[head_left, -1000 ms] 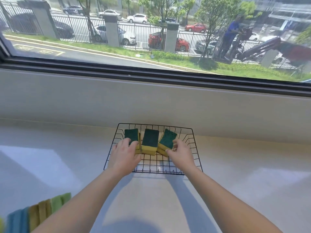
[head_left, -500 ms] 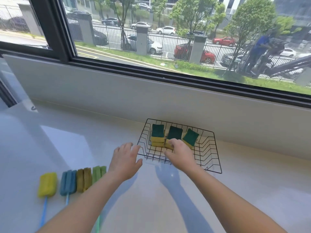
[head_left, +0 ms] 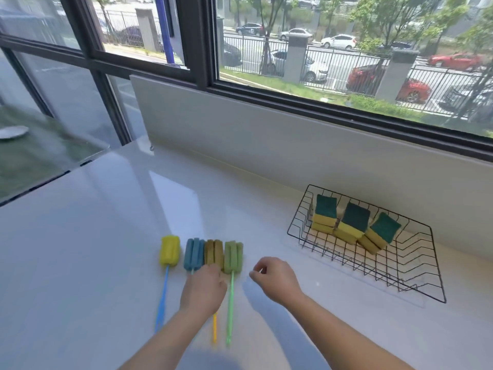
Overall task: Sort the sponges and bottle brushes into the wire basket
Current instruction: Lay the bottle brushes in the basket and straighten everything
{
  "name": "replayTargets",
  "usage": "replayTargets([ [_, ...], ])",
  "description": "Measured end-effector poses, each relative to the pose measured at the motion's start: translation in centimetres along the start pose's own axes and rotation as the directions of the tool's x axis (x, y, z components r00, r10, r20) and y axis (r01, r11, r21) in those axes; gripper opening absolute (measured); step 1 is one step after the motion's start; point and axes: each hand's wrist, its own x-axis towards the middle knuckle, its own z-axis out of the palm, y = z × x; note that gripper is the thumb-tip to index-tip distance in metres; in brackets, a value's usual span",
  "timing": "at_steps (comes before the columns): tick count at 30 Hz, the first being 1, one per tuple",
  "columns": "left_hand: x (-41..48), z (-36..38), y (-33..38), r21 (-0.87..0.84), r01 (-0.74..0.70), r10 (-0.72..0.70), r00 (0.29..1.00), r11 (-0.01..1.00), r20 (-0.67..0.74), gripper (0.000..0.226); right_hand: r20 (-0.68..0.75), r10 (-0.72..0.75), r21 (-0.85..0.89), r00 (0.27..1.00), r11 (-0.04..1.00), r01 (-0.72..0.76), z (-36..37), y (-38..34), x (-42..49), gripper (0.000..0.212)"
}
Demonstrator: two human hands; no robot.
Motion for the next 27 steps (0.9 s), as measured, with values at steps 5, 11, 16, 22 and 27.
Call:
replayTargets([
  [5, -0.7, 2.0, -1.8, -0.082, 0.133, -0.126, 0.989, 0.988, 0.08, 0.028, 0.091, 0.114, 0.011, 0.989, 0.993, -0.115, 5.6, -0.8, -0.2, 0.02],
  [11, 0.5, 2.9, -2.0, -0.118, 0.199, -0.186, 0.976, 0.973, 0.11, 0.024, 0.075, 0.202, -0.001, 0.977, 0.979, -0.202, 7.8, -1.8, 1.0, 0.026],
  [16, 0.9, 3.7, -2.3, -0.207, 0.243, -0.218, 0.966, 0.948, 0.136, 0.018, 0.089, 0.259, -0.011, 0.962, 0.966, -0.259, 8.6, -1.7, 1.4, 0.017],
  [22, 0.9, 4.3, -2.0, -0.297, 0.222, -0.199, 0.974, 0.929, 0.105, 0.025, 0.052, 0.286, 0.076, 0.957, 0.954, -0.289, 7.5, -0.7, 1.2, 0.022],
  [27, 1.6, 3.2, -0.6, -0.29, 0.108, -0.098, 0.994, 0.951, 0.051, 0.029, -0.015, 0.301, 0.19, 0.954, 0.937, -0.292, 4.0, 0.9, 0.3, 0.012],
])
